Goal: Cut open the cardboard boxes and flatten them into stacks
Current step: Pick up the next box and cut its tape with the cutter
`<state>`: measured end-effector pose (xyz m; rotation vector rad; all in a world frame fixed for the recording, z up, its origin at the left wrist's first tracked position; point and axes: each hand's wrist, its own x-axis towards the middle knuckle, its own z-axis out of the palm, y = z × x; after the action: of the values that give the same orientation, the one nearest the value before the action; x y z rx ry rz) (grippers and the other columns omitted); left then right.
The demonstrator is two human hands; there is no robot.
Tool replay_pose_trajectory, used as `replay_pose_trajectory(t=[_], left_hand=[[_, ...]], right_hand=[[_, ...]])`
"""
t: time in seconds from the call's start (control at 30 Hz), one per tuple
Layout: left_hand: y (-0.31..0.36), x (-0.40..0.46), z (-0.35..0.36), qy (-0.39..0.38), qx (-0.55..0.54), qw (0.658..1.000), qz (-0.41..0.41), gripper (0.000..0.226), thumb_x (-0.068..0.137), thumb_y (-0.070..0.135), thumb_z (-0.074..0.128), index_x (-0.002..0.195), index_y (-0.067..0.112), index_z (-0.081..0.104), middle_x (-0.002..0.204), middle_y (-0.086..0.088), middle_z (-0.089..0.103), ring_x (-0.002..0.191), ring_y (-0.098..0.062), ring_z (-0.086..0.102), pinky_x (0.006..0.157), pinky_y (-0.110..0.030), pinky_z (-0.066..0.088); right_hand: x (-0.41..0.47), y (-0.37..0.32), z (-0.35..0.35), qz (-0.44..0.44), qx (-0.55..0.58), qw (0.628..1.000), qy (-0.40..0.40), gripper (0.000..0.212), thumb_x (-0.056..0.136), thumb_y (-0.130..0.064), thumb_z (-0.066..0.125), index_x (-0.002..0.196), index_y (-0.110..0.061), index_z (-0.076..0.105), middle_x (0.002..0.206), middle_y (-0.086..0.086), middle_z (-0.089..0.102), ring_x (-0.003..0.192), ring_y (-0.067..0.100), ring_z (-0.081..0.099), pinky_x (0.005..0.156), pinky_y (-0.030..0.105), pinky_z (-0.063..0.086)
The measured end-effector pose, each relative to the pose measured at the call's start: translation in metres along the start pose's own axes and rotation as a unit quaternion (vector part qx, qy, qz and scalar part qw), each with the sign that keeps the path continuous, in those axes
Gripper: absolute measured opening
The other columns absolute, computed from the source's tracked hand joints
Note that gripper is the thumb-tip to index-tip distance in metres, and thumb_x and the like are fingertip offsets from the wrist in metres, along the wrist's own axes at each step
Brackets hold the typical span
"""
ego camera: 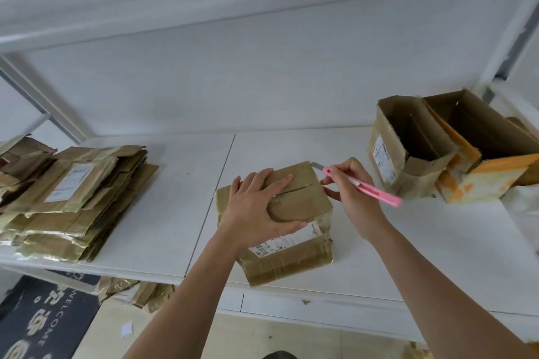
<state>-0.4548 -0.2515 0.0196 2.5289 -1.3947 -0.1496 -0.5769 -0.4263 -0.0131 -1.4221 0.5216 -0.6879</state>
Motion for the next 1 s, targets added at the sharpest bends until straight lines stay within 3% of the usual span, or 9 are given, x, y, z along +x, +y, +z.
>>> replay_pose_trajectory(t=[0.13,0.27,0.47,0.6,0.8,0.9,1.0], left_hand=[[0.0,0.001,0.0,0.001,-0.013,1.0,-0.005,0.099,0.057,0.094,0.041,0.146,0.051,0.031,0.152,0.013,0.027,0.142,-0.009,0.022,0.122,-0.045,0.003],[-0.001,0.001,0.0,0.002,-0.016,1.0,-0.005,0.099,0.056,0.094,0.041,0.145,0.051,0.032,0.152,0.014,0.027,0.141,-0.008,0.023,0.122,-0.045,0.004],[-0.003,0.002,0.0,0.0,-0.019,1.0,-0.003,0.098,0.055,0.093,0.044,0.144,0.051,0.035,0.151,0.014,0.029,0.141,-0.008,0.024,0.121,-0.046,0.008],[-0.005,0.002,0.0,-0.005,-0.014,1.0,0.005,0.097,0.055,0.092,0.046,0.143,0.053,0.034,0.151,0.014,0.03,0.14,-0.008,0.024,0.121,-0.046,0.009],[-0.005,0.005,0.002,-0.014,0.004,1.0,0.016,0.098,0.055,0.091,0.047,0.144,0.053,0.034,0.15,0.016,0.029,0.139,-0.008,0.024,0.121,-0.044,0.007],[-0.006,0.005,0.006,-0.012,0.013,0.999,0.029,0.097,0.055,0.09,0.049,0.143,0.053,0.035,0.15,0.015,0.03,0.139,-0.008,0.025,0.121,-0.044,0.006],[-0.007,0.006,0.006,-0.013,0.014,1.0,0.022,0.097,0.055,0.09,0.048,0.143,0.053,0.034,0.15,0.015,0.029,0.139,-0.009,0.024,0.121,-0.043,0.004]], right_hand=[[0.007,-0.005,-0.004,-0.001,-0.043,0.999,-0.018,0.018,0.097,-0.009,0.057,0.089,0.005,0.049,0.083,0.016,0.064,0.084,0.023,0.068,0.079,0.033,0.06],[0.007,-0.006,-0.011,-0.002,-0.064,0.997,-0.05,0.016,0.097,-0.007,0.055,0.087,0.003,0.049,0.082,0.01,0.062,0.088,0.027,0.068,0.086,0.039,0.059],[-0.004,-0.006,-0.015,-0.012,-0.072,0.995,-0.061,0.014,0.097,-0.004,0.055,0.086,0.002,0.049,0.076,0.001,0.063,0.083,0.022,0.068,0.086,0.042,0.059],[-0.013,-0.004,-0.018,-0.039,-0.096,0.992,-0.069,0.014,0.097,-0.005,0.056,0.086,0.001,0.05,0.077,0.007,0.063,0.083,0.027,0.068,0.084,0.05,0.057],[-0.028,0.0,-0.026,-0.055,-0.104,0.99,-0.078,0.025,0.088,-0.022,0.055,0.083,0.001,0.048,0.077,0.013,0.06,0.08,0.036,0.062,0.08,0.059,0.053],[-0.033,0.001,-0.032,-0.06,-0.097,0.99,-0.077,0.036,0.083,-0.034,0.056,0.081,0.001,0.049,0.075,0.014,0.06,0.08,0.036,0.062,0.079,0.054,0.053],[-0.043,0.006,-0.037,-0.063,-0.101,0.99,-0.078,0.029,0.085,-0.027,0.056,0.08,0.0,0.049,0.073,0.013,0.06,0.075,0.033,0.061,0.076,0.046,0.055]])
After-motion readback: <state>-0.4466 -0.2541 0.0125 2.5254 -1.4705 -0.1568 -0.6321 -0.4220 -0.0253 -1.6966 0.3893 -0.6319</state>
